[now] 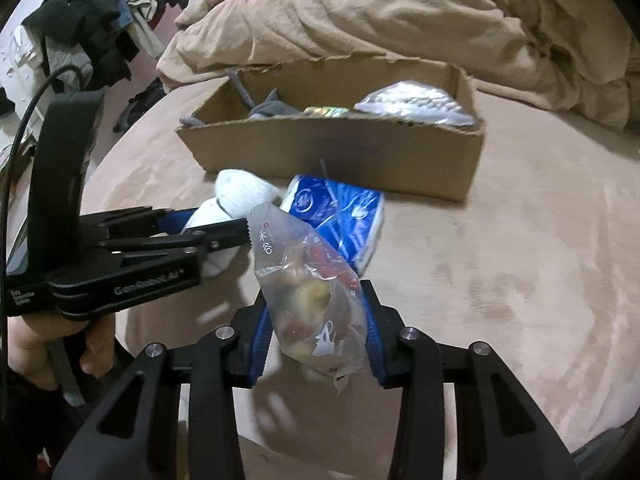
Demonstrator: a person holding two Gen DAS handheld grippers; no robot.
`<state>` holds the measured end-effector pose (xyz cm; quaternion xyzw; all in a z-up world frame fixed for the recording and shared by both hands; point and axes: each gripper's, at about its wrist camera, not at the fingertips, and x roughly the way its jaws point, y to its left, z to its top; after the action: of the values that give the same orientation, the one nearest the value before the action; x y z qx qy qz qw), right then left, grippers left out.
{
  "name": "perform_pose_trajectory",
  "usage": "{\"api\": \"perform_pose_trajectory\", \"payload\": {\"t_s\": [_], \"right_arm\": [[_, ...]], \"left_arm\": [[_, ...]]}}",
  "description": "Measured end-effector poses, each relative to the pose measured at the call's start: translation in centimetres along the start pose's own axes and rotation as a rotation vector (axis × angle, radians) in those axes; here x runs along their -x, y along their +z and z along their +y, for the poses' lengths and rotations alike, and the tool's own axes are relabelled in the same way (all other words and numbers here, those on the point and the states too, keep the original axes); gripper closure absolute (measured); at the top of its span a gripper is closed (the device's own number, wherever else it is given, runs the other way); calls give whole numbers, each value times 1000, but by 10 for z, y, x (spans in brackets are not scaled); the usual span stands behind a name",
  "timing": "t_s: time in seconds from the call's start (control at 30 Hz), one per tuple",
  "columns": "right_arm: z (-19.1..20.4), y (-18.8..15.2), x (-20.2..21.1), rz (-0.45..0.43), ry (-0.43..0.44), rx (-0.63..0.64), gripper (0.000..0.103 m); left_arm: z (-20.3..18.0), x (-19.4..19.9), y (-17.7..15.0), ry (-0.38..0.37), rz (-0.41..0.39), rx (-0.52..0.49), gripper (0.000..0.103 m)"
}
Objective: Organize objects
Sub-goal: 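Grasp the white socks with left tool while right tool grasps snack bag, then lower white socks and snack bag into the cardboard box and open both tools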
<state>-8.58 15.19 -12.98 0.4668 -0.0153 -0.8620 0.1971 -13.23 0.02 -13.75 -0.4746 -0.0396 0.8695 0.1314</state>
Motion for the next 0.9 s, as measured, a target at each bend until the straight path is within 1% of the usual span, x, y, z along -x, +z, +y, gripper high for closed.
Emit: {"api": "perform_pose_trajectory", "payload": {"t_s": [0.13, 0.37, 0.43, 0.5, 0.57, 0.63, 0.73, 0.9], "right_arm": [[2, 5, 14, -27, -10, 6, 61], [4, 15, 46, -83, -27, 17, 61], [4, 19, 55, -97, -12, 11, 61], [4, 26, 62, -105, 17, -4, 61], [8, 35, 73, -136, -2, 25, 61], [11, 44, 82, -160, -2, 35, 61], [12, 59, 91, -201, -11, 49, 61], [11, 86, 97, -260, -21, 66, 61]], "left_arm": [[-6, 27, -2, -5, -35, 9, 65], [-20, 76, 8, 1, -94, 6, 65], [-23, 89, 12, 12, -110, 9, 65], [-28, 105, 19, 21, -140, -3, 65], [-30, 119, 27, 16, -167, 0, 65], [-30, 129, 34, 16, -195, 4, 65], [-28, 140, 48, 13, -231, 7, 65], [-20, 143, 69, 21, -267, 24, 65]]}}
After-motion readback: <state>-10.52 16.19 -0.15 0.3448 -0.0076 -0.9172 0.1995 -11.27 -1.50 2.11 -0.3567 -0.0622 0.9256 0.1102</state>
